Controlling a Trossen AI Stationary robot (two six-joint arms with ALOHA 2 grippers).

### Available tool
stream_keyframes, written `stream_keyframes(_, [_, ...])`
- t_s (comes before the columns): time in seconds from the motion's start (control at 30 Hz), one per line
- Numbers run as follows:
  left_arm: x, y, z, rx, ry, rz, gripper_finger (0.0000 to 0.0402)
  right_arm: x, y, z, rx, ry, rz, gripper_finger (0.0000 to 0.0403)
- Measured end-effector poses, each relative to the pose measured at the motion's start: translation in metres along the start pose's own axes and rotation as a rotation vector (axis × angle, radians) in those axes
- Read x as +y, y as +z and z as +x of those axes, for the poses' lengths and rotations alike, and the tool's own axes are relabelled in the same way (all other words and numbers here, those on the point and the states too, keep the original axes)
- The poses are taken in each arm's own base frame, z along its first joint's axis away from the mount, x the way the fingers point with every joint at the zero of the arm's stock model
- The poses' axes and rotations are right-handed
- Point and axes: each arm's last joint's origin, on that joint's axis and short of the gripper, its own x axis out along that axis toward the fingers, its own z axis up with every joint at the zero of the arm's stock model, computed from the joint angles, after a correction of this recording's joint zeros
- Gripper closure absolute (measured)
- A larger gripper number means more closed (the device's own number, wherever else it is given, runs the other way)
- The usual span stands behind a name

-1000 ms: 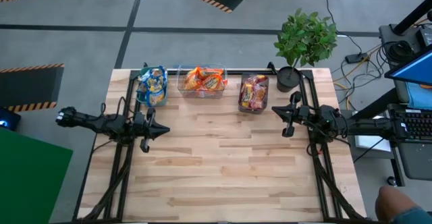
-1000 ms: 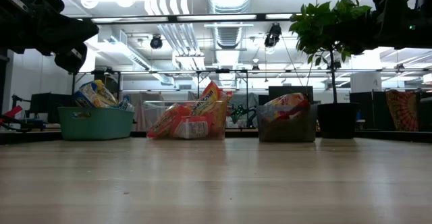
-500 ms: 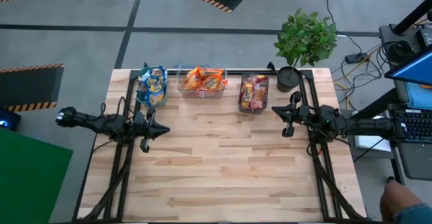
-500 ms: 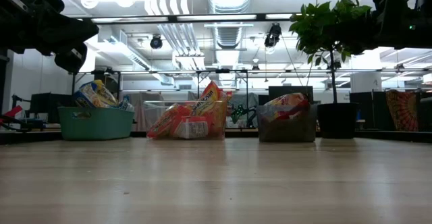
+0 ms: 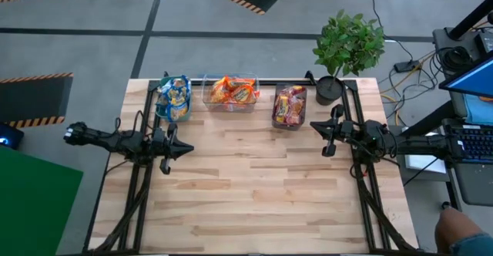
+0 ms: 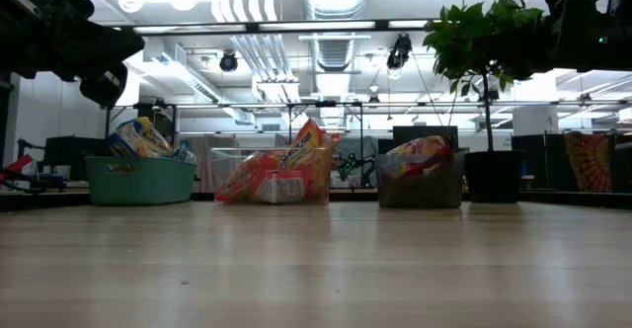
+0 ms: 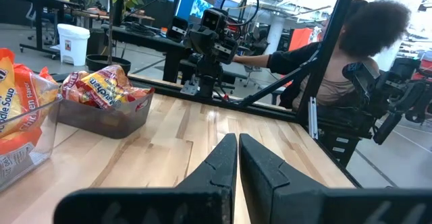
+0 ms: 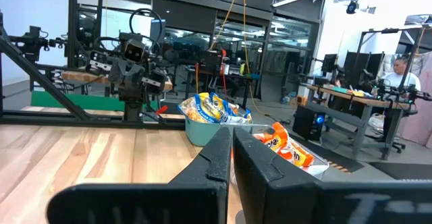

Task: Sort Maruchan noodles
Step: Return to Home Position

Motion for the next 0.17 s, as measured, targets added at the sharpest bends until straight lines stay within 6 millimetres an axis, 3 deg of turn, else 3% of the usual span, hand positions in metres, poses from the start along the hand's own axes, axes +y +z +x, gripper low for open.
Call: stream_keyframes(0.17, [0.0000, 0.0000, 0.0000, 0.000, 0.000, 0.000, 0.0402, 0.0000, 0.0000, 0.0000, 0.000, 0.000, 0.000, 0.0394])
